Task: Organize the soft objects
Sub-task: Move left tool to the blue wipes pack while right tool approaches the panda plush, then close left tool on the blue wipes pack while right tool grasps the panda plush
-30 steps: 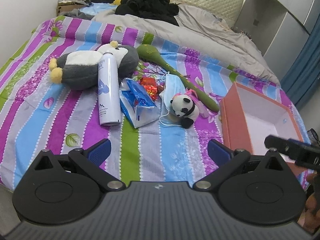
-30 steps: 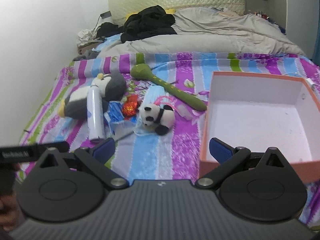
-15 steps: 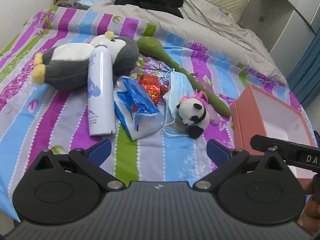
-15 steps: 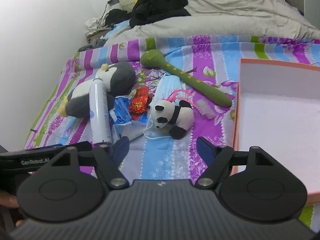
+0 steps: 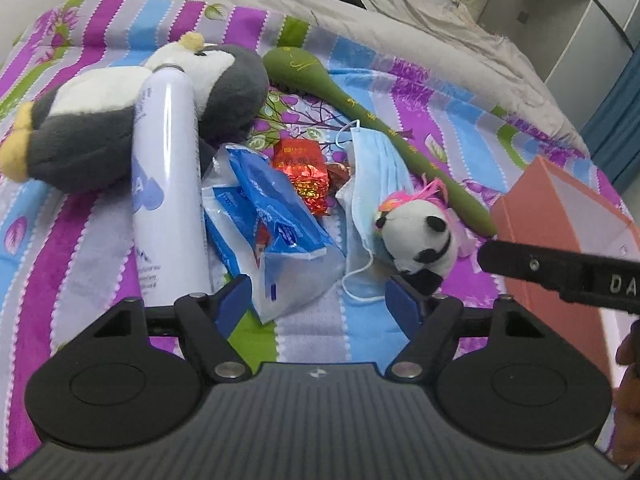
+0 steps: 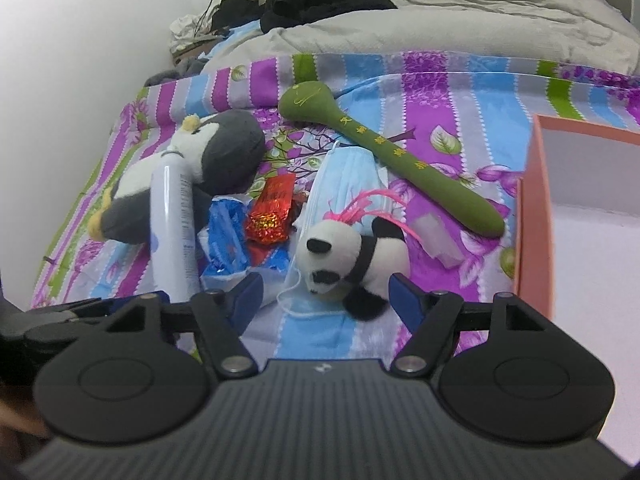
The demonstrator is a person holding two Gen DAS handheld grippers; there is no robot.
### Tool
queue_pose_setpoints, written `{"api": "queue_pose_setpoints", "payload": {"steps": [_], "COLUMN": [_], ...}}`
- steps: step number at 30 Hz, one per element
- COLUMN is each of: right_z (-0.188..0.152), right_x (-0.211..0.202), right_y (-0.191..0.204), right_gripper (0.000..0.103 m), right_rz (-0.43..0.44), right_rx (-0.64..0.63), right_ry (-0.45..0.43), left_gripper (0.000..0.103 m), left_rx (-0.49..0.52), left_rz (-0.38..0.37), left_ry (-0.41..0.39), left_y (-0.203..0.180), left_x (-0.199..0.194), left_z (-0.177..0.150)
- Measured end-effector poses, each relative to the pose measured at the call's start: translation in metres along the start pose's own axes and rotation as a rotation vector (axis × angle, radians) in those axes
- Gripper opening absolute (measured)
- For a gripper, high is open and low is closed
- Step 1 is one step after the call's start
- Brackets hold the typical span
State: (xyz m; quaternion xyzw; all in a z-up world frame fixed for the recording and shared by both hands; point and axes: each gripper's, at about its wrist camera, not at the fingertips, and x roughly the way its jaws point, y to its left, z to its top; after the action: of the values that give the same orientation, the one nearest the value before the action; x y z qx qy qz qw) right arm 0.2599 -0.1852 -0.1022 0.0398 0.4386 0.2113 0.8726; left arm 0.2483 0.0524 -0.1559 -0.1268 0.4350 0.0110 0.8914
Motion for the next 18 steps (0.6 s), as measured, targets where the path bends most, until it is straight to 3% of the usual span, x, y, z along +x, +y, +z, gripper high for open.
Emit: {"api": "queue_pose_setpoints", "payload": {"steps": [12, 15, 16, 18], "right_z": [0.018, 0.016, 0.014, 0.012], "right_x": [0.065, 0.077, 0.08, 0.084], "right_y": [0.003, 0.001, -0.001, 0.001], "right_gripper": [0.072, 0.071, 0.071, 0.072], "right_rz": [-0.053, -0.059, -0.042, -0.04], "right_rx": [-0.107, -0.114, -0.104, -0.108], "right_ry": [0.008, 0.031, 0.037, 0.036], "left_gripper": [0.077, 0.063, 0.054, 0.049], "left_rx": [0.089, 0.106, 0.1, 0.078], "left_rz": [0.069, 0.08, 0.076, 0.068], "left_ry": [0.001, 0.0, 0.006, 0.012], "left_y": [0.0, -0.001, 0.0, 0.004], "left_x": [0.056, 0.065, 0.068, 0.072], "left_z": [0.012, 0.012, 0.011, 0.01]}}
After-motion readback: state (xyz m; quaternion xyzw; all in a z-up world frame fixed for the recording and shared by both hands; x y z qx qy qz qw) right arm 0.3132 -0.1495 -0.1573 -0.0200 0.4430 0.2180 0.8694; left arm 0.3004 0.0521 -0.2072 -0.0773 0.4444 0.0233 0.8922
